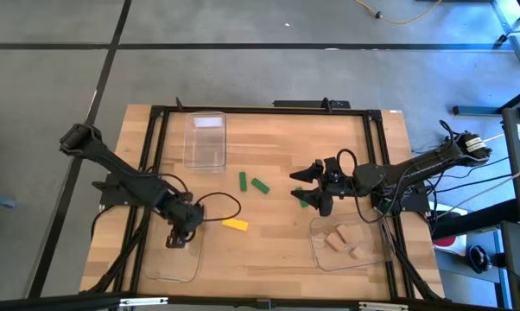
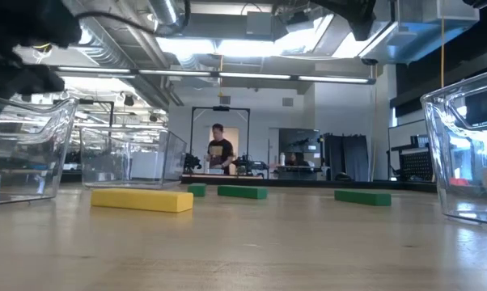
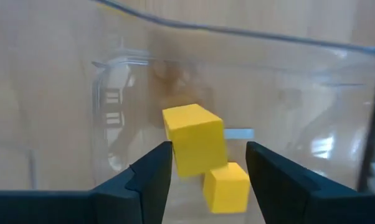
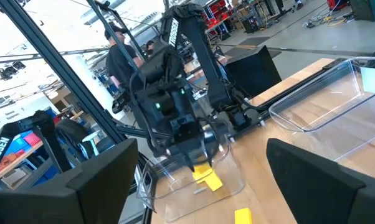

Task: Sort & place blocks by color
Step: Put the right yellow block into the bottom left transparent bin, then put the yellow block into the bottom left transparent bin

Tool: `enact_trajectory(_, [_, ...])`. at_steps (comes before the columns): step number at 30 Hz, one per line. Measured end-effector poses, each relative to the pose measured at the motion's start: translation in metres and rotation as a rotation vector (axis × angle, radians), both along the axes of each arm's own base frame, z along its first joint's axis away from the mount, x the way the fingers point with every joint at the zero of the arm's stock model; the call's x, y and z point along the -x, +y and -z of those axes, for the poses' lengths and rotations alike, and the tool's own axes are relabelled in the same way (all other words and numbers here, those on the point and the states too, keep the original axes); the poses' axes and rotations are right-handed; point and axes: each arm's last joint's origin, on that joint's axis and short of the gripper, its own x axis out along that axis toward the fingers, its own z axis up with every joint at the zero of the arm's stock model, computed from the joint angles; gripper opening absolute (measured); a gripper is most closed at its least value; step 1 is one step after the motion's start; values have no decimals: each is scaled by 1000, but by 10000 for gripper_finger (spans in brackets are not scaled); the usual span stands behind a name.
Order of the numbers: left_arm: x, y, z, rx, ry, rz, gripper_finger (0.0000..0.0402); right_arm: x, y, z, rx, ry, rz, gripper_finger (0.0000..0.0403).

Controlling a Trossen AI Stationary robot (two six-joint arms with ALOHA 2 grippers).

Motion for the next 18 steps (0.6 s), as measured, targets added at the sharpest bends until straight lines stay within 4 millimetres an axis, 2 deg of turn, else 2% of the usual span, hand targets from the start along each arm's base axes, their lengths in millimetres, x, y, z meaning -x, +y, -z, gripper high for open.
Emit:
enact_trajectory(11, [10,13,-61,45,-251,-105,196,0,0,0,-2,0,0,357])
enact_trajectory(18, [-8,32,-106,-9,-492,-153,196,0,0,0,-1,-1,0,357])
